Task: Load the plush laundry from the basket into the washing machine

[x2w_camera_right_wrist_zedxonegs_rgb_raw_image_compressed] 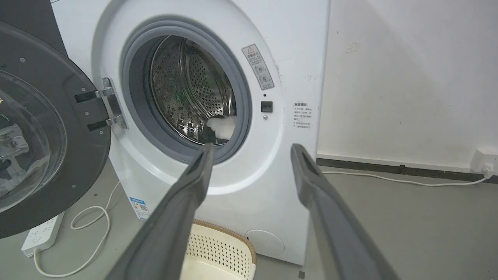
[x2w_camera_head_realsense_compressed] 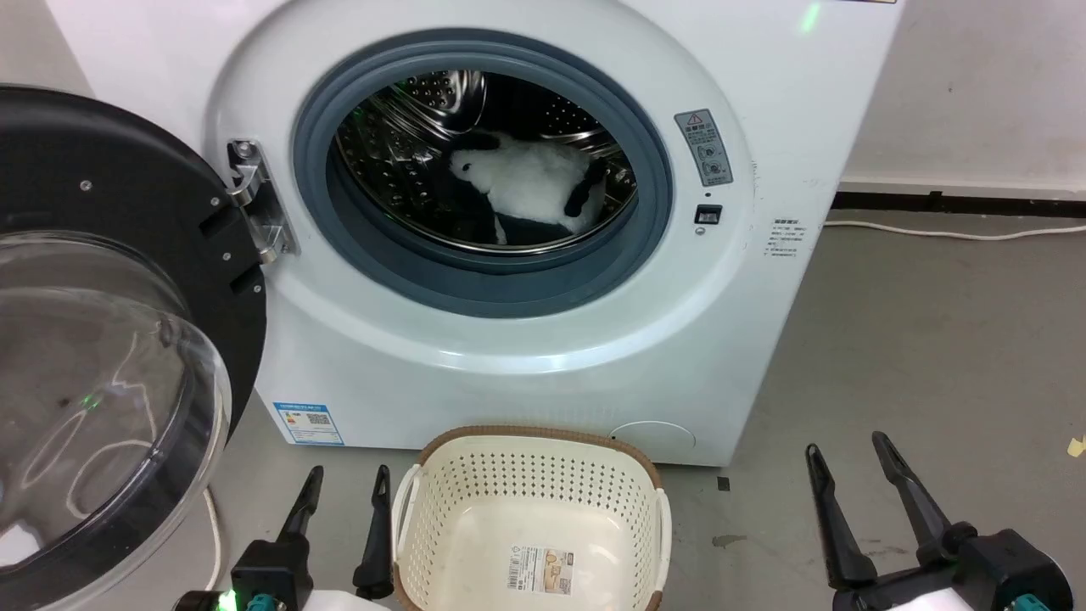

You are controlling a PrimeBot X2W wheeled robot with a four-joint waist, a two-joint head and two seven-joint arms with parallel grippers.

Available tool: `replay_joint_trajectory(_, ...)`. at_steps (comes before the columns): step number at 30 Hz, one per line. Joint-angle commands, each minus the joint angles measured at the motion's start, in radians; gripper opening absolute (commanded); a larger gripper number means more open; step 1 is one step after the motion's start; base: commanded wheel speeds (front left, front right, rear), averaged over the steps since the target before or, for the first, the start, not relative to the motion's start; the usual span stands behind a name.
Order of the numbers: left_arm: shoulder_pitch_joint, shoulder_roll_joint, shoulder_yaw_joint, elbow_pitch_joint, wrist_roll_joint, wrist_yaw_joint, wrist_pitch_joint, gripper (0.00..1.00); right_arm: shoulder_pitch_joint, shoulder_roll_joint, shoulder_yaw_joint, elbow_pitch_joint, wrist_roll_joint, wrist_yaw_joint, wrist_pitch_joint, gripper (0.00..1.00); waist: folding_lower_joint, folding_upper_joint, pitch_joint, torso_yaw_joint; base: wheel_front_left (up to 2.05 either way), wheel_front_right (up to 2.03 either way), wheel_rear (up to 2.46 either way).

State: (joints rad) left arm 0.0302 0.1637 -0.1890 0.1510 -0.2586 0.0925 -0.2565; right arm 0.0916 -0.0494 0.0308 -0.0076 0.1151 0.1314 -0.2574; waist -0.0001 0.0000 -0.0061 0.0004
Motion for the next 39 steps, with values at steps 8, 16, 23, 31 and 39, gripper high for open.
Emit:
replay_joint_trajectory(8, 0.001, -0.035, 0.027, -0.001, 0.037, -0.032, 0.001, 0.0, 0.0, 0.0, -0.009, 0.009, 0.0, 0.0, 0.001, 0.0, 0.0001, 0.0, -0.001, 0.003, 0.0, 0.0, 0.0)
replay_joint_trajectory(16, 0.0, -0.038, 0.034, -0.007, 0.046, -0.035, 0.013, 0.0, -0.004, 0.0, -0.01, 0.009, -0.005, 0.0, 0.012, 0.0, 0.0001, 0.0, -0.001, 0.002, 0.0, 0.0, 0.0)
replay_joint_trajectory(23, -0.002, -0.043, 0.044, -0.016, 0.059, -0.039, 0.027, 0.0, -0.009, 0.0, -0.011, 0.009, -0.012, 0.0, 0.026, 0.0, 0.0001, 0.0, -0.001, 0.002, 0.0, 0.0, 0.0)
replay_joint_trajectory(31, -0.004, -0.048, 0.054, -0.025, 0.073, -0.042, 0.043, 0.0, -0.015, 0.0, -0.012, 0.009, -0.019, 0.0, 0.043, 0.0, 0.0001, 0.0, 0.0, 0.002, 0.0, 0.0, 0.0)
replay_joint_trajectory(39, -0.006, -0.053, 0.064, -0.035, 0.087, -0.046, 0.06, 0.0, -0.021, 0.0, -0.014, 0.009, -0.026, 0.0, 0.059, 0.0, 0.0001, 0.0, 0.0, 0.002, 0.0, 0.0, 0.0)
